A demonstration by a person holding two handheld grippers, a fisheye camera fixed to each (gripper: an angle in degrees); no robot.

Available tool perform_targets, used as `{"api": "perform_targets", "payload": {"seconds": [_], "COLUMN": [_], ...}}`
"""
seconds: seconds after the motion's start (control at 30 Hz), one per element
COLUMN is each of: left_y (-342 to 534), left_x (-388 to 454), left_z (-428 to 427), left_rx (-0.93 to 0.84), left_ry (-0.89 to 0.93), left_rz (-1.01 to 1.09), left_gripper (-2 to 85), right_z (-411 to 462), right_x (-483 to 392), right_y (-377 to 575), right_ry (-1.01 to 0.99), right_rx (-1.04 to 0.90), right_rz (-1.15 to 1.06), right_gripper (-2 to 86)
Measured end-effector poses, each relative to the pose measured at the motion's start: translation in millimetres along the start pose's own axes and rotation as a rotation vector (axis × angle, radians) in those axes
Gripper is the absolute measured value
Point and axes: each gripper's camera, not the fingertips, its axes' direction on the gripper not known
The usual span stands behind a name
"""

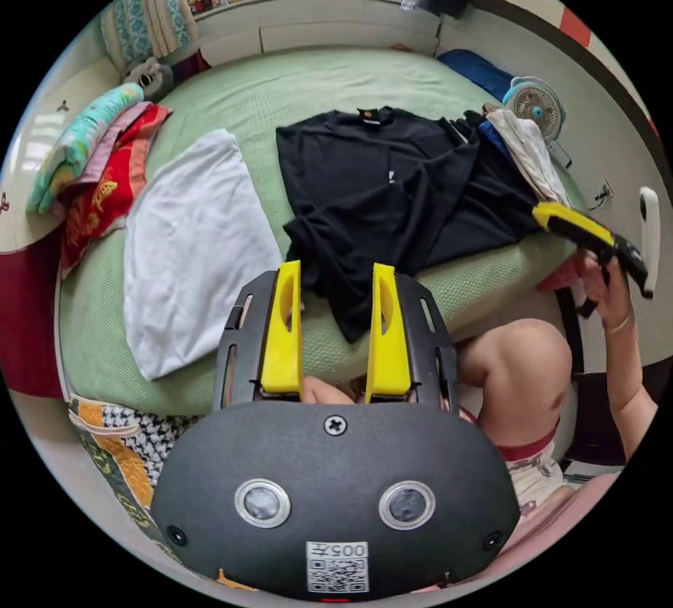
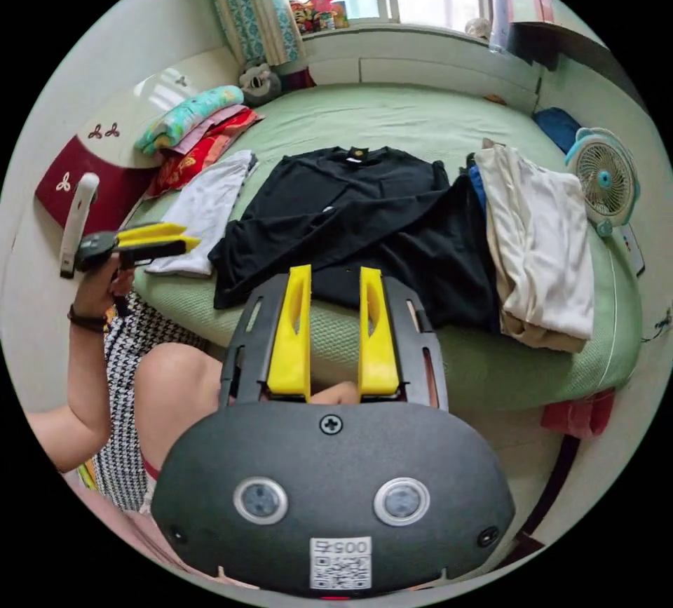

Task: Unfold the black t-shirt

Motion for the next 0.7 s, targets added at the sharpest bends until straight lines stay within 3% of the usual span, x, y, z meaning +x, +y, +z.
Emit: {"api": "perform_targets", "payload": {"seconds": [0.17, 0.43, 0.6, 0.7], "left_y": [17.5, 17.3, 20.9, 26.2], "left_x": [2.7, 0.1, 2.2, 2.4], "left_z": [41.9, 75.2, 74.6, 69.9], "left_rx": [-0.049, -0.072, -0.074, -0.069], "left_ry": [0.052, 0.069, 0.023, 0.088], "left_rz": [-0.066, -0.153, -0.159, -0.16], "left_gripper": [15.3, 14.7, 10.6, 5.8], "right_z": [23.7, 130.1, 151.3, 121.8], "right_x": [43.3, 87.2, 89.2, 72.5], "right_y": [-35.3, -115.1, -103.6, -78.3], "right_ry": [0.012, 0.186, 0.241, 0.235], "right_rx": [-0.012, -0.155, -0.216, -0.125], "right_rz": [0.091, 0.339, 0.404, 0.333], "right_gripper": [11.1, 12.0, 4.2, 0.1]}}
